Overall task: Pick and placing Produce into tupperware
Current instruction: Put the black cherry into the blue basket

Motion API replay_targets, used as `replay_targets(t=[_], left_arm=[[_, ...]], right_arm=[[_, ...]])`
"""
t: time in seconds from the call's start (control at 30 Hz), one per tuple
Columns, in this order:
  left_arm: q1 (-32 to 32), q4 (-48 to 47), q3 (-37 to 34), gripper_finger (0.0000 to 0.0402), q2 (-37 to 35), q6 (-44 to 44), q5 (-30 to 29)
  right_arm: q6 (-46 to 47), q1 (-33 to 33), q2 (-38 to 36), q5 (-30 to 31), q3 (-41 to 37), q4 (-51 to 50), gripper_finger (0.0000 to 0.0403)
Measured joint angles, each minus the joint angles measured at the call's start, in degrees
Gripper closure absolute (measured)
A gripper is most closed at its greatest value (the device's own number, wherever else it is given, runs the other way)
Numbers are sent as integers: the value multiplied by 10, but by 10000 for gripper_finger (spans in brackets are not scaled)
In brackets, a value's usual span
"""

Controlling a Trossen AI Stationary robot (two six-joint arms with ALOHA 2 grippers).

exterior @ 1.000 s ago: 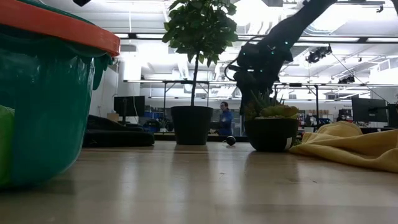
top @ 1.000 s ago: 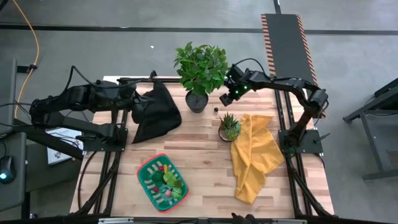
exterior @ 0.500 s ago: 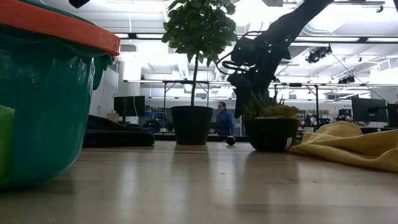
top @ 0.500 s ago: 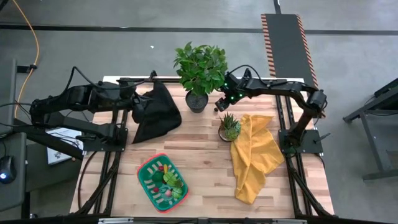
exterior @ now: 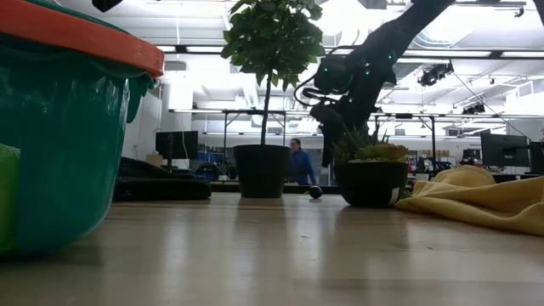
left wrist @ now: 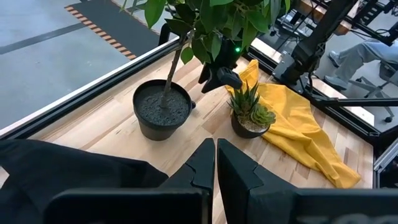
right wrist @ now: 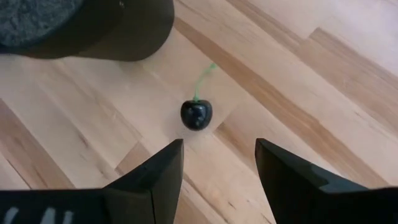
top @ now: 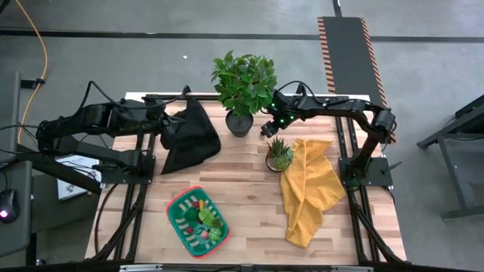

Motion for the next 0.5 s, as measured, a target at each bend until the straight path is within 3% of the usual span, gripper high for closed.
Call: replay_targets(t=[0.5], left_arm=[[0,-15,0,394,0,0,-1]], right_arm=[[15,9,0,-6,0,-28,212]])
